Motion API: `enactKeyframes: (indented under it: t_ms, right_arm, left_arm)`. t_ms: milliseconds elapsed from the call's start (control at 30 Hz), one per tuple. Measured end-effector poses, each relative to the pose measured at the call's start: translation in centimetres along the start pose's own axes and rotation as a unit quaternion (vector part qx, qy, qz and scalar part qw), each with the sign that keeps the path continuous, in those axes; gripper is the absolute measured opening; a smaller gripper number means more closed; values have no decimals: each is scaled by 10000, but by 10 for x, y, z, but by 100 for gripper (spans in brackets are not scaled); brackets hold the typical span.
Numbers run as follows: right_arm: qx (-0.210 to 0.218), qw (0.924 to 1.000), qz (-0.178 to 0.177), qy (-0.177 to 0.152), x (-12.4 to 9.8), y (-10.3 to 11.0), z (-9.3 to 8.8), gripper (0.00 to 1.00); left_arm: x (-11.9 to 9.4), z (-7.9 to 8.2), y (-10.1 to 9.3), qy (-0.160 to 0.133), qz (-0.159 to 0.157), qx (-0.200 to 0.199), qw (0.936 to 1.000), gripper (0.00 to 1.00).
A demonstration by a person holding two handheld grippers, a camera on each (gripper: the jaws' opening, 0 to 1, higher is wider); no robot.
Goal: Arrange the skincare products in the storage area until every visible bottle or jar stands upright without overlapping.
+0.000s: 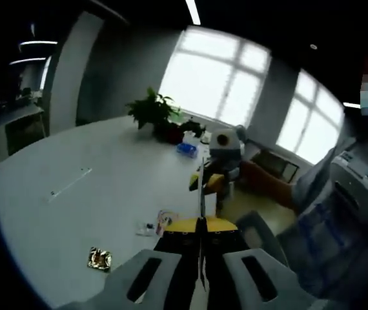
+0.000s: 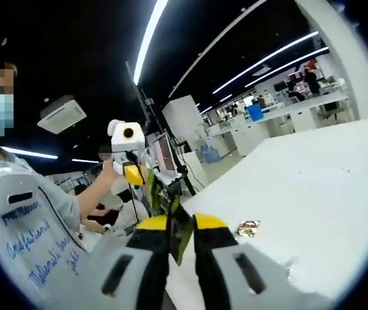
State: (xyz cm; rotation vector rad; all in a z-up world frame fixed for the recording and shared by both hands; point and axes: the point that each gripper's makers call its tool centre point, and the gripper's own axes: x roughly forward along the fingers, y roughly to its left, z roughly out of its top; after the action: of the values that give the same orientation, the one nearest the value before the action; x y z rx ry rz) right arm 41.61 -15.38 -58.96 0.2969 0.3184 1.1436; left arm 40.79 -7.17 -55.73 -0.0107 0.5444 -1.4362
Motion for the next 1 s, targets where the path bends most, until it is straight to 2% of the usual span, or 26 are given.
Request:
enactKeyframes:
  t_ms: [267, 600, 733, 833, 1000]
  right_arm:
    - [-123, 9982, 291, 501, 12, 18, -26, 8]
    - [222, 9981, 339, 454, 16, 25, -37, 2]
    - [355, 9976, 358, 469, 19, 30, -43, 1]
    - [374, 9970, 465, 502, 22, 39, -48, 1]
    - [297, 9944, 721, 706, 33, 57, -58, 1]
  left_arm:
    - [2, -13, 0, 282, -52, 35, 9996, 0]
    - [0, -22, 4, 150, -44, -31, 9999, 0]
    - [-4, -25, 6, 122, -54, 77, 9999, 0]
    - [-7, -28, 2, 118, -63, 211, 9997, 0]
    - [-8, -31, -1, 38, -185, 119, 9998, 0]
